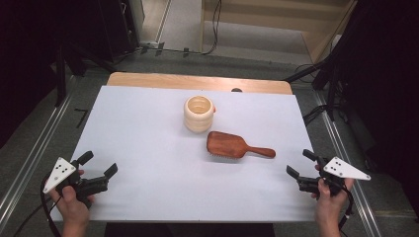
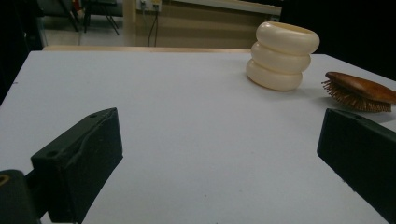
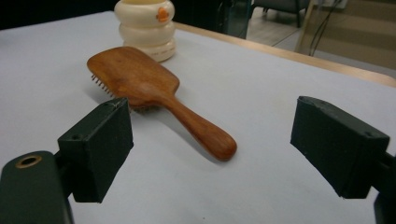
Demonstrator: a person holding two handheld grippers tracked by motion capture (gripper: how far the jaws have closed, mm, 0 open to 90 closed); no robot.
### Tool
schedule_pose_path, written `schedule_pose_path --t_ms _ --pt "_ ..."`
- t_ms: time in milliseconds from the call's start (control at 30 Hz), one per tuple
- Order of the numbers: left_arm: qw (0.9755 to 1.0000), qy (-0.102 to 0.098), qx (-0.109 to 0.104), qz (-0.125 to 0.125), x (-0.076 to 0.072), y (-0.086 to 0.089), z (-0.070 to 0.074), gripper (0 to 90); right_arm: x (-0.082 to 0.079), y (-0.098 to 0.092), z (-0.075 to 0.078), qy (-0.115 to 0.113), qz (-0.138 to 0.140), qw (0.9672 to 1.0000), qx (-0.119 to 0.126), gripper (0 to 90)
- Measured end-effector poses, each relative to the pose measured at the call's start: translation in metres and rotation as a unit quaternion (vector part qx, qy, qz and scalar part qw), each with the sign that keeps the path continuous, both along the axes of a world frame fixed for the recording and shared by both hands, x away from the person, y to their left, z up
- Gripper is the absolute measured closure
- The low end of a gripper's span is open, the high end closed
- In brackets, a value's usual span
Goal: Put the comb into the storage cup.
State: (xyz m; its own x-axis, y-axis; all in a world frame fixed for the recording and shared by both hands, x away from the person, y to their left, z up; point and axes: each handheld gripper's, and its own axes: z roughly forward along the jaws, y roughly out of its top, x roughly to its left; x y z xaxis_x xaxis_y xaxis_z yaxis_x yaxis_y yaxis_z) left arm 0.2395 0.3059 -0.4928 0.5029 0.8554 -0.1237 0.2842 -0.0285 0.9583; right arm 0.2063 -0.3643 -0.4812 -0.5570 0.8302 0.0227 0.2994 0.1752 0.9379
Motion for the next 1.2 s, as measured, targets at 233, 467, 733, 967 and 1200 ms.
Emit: schedule_pose_path --t_ms 233,467,733,967,1200 --pt "1.0 0.001 0.006 -0.005 0.0 -0.001 0.0 0.1 0.021 0.018 0.018 0.031 0.068 0.9961 -0.046 13.3" --pt "0.9998 0.001 0.019 -0.007 0.0 -0.004 0.0 0.1 0.044 0.033 0.034 0.055 0.111 0.9888 -0.084 10.8" --pt "0.9998 0.003 0.018 -0.012 0.001 -0.005 0.0 0.1 0.06 0.045 0.043 0.065 0.128 0.9813 -0.129 9.5" --pt "0.9997 0.003 0.02 -0.012 0.001 -0.005 0.0 0.1 0.075 0.057 0.043 0.088 0.15 0.972 -0.159 7.8" --pt "0.9996 0.003 0.023 -0.013 0.001 -0.006 0.0 0.1 0.088 0.065 0.035 0.117 0.168 0.9611 -0.186 0.3"
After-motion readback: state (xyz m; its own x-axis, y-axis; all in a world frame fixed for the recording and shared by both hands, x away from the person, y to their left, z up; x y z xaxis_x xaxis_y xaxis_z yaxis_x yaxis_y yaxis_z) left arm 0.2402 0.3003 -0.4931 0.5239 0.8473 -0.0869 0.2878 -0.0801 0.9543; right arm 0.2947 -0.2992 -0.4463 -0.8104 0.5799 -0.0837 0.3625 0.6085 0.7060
